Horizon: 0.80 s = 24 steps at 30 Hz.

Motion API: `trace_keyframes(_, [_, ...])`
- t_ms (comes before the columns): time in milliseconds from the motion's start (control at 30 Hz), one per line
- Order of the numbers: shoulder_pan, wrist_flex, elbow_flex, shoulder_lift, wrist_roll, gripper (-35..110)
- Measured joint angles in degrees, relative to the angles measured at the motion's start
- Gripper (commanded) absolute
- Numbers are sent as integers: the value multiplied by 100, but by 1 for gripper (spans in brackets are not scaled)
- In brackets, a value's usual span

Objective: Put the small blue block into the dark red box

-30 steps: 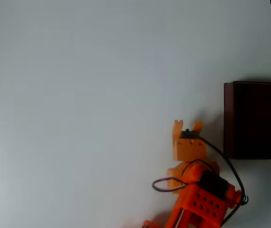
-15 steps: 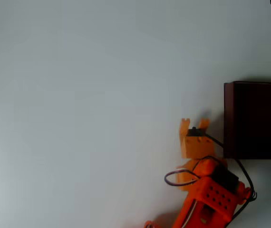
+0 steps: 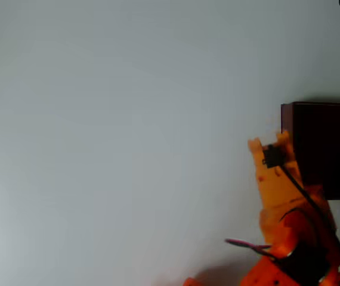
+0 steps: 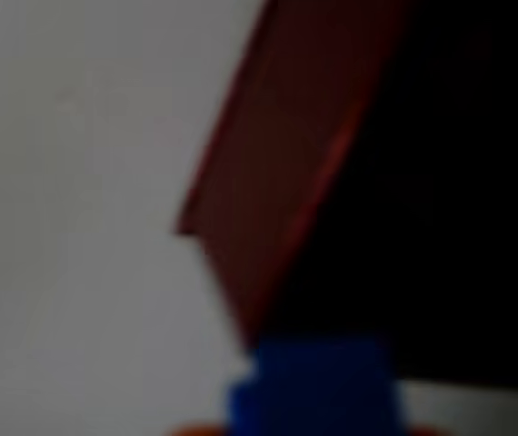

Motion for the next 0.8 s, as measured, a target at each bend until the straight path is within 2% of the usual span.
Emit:
trace_keyframes(333, [-158,-1433,-835,-1969,-1600,1])
trace_keyframes(433, [-158,-1573,-1292,-2742,-1916,7])
trace_keyframes(600, [-88,-1037,-2417,-4052,-2303,23])
trace_keyframes(800, [-53,325,-3621,-4526,-2355,15])
